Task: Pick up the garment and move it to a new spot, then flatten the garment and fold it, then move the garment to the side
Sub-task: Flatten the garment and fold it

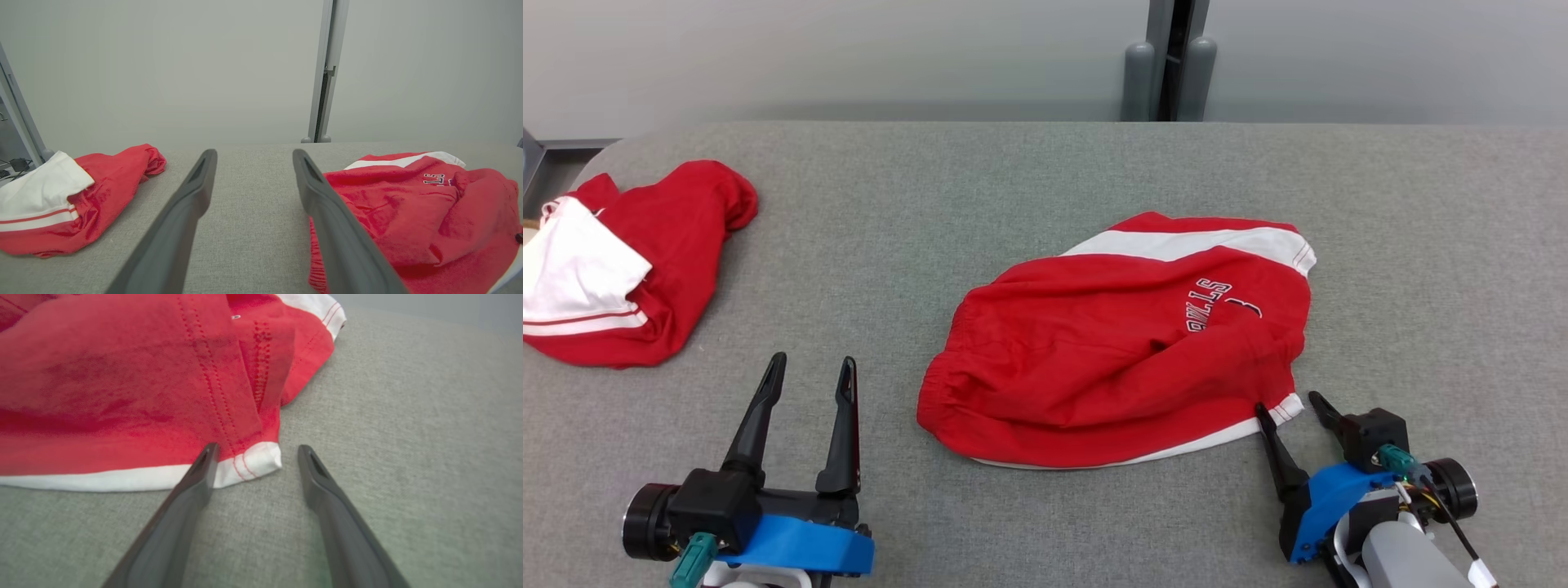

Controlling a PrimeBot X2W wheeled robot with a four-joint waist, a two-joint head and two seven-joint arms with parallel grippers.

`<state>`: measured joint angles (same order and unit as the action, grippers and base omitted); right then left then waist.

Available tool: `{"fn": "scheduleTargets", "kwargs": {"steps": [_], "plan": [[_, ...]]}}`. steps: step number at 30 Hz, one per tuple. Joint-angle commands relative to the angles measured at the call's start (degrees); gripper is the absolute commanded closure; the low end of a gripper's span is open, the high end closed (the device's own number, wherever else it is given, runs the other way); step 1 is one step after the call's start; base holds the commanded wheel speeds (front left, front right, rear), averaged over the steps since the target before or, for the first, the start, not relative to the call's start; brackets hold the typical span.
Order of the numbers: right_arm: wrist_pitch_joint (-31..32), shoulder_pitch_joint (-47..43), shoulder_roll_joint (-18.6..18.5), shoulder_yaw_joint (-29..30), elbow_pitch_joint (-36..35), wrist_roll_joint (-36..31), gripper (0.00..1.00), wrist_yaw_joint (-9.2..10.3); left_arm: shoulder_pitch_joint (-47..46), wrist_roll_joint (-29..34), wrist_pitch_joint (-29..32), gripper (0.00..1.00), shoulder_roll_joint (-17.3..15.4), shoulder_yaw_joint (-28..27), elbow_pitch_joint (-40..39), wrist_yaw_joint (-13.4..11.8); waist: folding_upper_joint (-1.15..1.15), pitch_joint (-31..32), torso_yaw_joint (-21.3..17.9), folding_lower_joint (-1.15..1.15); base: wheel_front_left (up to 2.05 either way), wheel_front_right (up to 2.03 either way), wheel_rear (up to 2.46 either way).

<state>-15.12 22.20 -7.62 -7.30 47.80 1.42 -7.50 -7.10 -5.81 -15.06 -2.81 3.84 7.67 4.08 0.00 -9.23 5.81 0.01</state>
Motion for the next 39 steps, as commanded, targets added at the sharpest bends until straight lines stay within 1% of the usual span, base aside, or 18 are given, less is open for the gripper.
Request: {"fn": "scheduleTargets", "kwargs": {"steps": [1,3,4,5,8,13,19,23,26,33,34,35,36,39], "plan": [[-0.02,1.30,0.29,0.11,1.13,-0.16,0.00,0.02,-0.61,-0.18,-0.17,0.00,-0.18,0.02,0.07,-0.38,0.00,-0.55,0.47,-0.01,0.00,0.00,0.00],[0.05,1.77,0.74,-0.16,3.63,0.48,0.00,0.02,-0.78,-0.42,-0.17,0.00,-0.17,0.23,0.02,-0.53,0.00,-0.84,0.61,-0.01,0.00,0.00,0.00],[0.18,2.06,0.96,-0.55,4.78,0.95,0.65,0.02,-0.86,-0.51,-0.17,0.00,-0.17,0.27,0.01,-0.67,0.00,-1.00,0.59,-0.01,0.00,0.00,0.00],[0.26,2.47,1.15,-0.98,5.47,1.32,1.00,0.02,-0.88,-0.59,-0.17,0.00,-0.17,0.25,-0.01,-0.79,0.00,-1.14,0.50,-0.01,0.00,0.00,0.00],[0.18,3.03,1.52,-1.42,5.30,2.79,1.00,0.03,-0.90,-0.63,-0.17,0.00,-0.16,0.07,0.11,-0.96,0.00,-1.31,-0.36,-0.01,0.00,0.00,0.00],[-0.02,1.51,0.83,-1.33,1.20,4.99,1.00,0.05,-0.01,-1.03,-0.17,0.00,-0.17,-0.26,0.61,-0.95,0.00,-0.66,-3.20,-0.01,0.00,0.00,0.00],[-0.02,-4.42,-0.45,-0.63,-5.96,6.07,1.00,0.04,0.98,-1.06,-0.17,0.00,-0.18,-0.49,1.38,-1.22,0.00,0.37,-6.90,-0.01,0.00,0.00,0.00],[0.08,-8.90,-0.93,-1.09,-9.50,7.02,1.00,0.04,1.25,-1.48,-0.17,0.00,-0.18,-0.17,1.59,-1.34,0.00,0.53,-8.80,-0.01,0.00,0.00,0.00],[1.13,-12.35,-1.62,-0.92,-12.68,7.98,1.00,0.04,1.04,-1.63,-0.17,0.00,-0.18,0.14,1.78,-1.38,0.00,0.45,-9.64,-0.01,0.00,0.00,0.00],[6.87,-19.49,-3.05,0.21,-21.96,9.81,1.00,0.04,0.69,-1.33,-0.17,0.00,-0.18,-0.08,2.13,-1.00,0.00,0.45,-10.59,-0.01,0.00,0.00,0.00],[7.44,-20.18,-2.98,0.57,-23.25,9.78,0.93,0.04,0.67,-1.30,-0.17,0.00,-0.17,-0.12,2.18,-0.94,0.00,0.50,-10.66,-0.01,0.00,0.00,0.00],[7.63,-20.56,-3.08,1.30,-24.58,9.56,0.52,0.04,0.68,-1.24,-0.17,0.00,-0.18,-0.15,2.22,-0.86,0.00,0.55,-10.69,-0.01,0.00,0.00,0.00],[7.86,-20.87,-3.17,1.75,-25.64,9.24,0.00,0.04,0.68,-1.18,-0.17,0.00,-0.18,-0.13,2.28,-0.87,0.00,0.62,-10.66,-0.01,0.00,0.00,0.00],[8.00,-21.44,-3.10,2.65,-28.77,7.97,0.00,0.03,0.69,-1.20,-0.17,0.00,-0.18,0.08,2.50,-0.62,0.00,1.02,-10.27,-0.01,0.00,0.00,0.00]]}}
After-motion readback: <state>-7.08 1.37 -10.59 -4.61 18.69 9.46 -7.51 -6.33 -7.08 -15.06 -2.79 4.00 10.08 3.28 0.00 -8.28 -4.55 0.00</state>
